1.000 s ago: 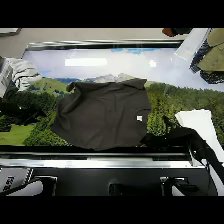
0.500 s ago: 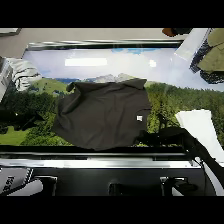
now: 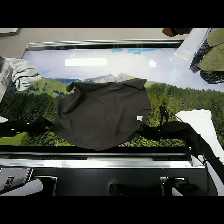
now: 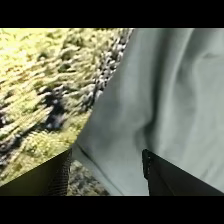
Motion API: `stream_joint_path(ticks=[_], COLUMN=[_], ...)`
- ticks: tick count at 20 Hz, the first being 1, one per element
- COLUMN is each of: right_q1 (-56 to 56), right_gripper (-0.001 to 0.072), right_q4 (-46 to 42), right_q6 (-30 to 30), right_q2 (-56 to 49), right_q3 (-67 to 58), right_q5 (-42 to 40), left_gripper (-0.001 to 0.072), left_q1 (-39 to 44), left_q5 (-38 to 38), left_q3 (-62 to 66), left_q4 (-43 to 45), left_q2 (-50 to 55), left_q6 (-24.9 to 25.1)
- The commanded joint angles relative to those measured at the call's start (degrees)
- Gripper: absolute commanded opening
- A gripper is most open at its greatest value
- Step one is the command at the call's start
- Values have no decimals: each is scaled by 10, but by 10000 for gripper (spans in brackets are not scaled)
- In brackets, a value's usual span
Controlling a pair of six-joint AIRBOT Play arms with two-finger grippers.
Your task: Fold the clothes and pants, and hang the long-sleeved shirts on hangers.
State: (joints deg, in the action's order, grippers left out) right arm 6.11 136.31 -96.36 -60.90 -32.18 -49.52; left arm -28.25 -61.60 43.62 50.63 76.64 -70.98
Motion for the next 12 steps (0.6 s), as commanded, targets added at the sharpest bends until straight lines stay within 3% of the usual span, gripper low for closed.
stream_joint_path(ticks=[1,4,6,7,9,12], right_q1=[0,0,0,0,0,0], right_gripper=[34,34,34,34,34,33], right_q4=[0,0,0,0,-21,-76], right_q6=[4,8,8,7,4,2], right_q2=[1,3,8,13,22,23], right_q3=[-17,-33,-51,-64,-102,-216], right_q5=[-3,-6,-12,-12,-9,-15], left_gripper=[512,476,118,17,16,15], left_q1=[14,30,37,37,37,41], left_q5=[31,43,47,45,40,40], left_q3=[-11,-11,-8,-1,28,116], left_q4=[-12,-14,-31,-57,-111,-118], left_q2=[20,33,33,33,22,-32], left_q6=[12,11,16,31,49,50])
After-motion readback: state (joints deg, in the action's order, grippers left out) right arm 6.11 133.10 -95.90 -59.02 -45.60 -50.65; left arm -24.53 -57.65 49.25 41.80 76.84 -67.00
